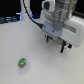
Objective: Open the kcup holder, insert the kcup into the holder, and close the kcup holder
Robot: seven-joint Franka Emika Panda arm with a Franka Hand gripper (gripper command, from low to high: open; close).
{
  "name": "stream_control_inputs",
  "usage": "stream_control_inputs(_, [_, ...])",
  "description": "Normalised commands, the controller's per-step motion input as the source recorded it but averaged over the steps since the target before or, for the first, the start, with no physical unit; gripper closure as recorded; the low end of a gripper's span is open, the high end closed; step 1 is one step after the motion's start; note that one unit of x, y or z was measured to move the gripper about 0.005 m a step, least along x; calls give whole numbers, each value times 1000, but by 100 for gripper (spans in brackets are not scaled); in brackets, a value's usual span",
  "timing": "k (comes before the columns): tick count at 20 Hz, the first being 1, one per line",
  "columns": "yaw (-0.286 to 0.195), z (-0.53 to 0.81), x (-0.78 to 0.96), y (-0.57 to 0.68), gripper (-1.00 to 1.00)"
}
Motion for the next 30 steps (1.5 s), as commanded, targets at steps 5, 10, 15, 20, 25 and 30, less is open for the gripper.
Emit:
stream_control_inputs(5, [-198,165,233,-685,-100])
stream_control_inputs(10, [-212,97,119,-679,-100])
stream_control_inputs(15, [-224,41,53,-663,-100])
stream_control_inputs(20, [-228,10,36,-647,-100])
stream_control_inputs(25, [-244,7,200,-542,-100])
stream_control_inputs(30, [-232,-66,379,-333,-100])
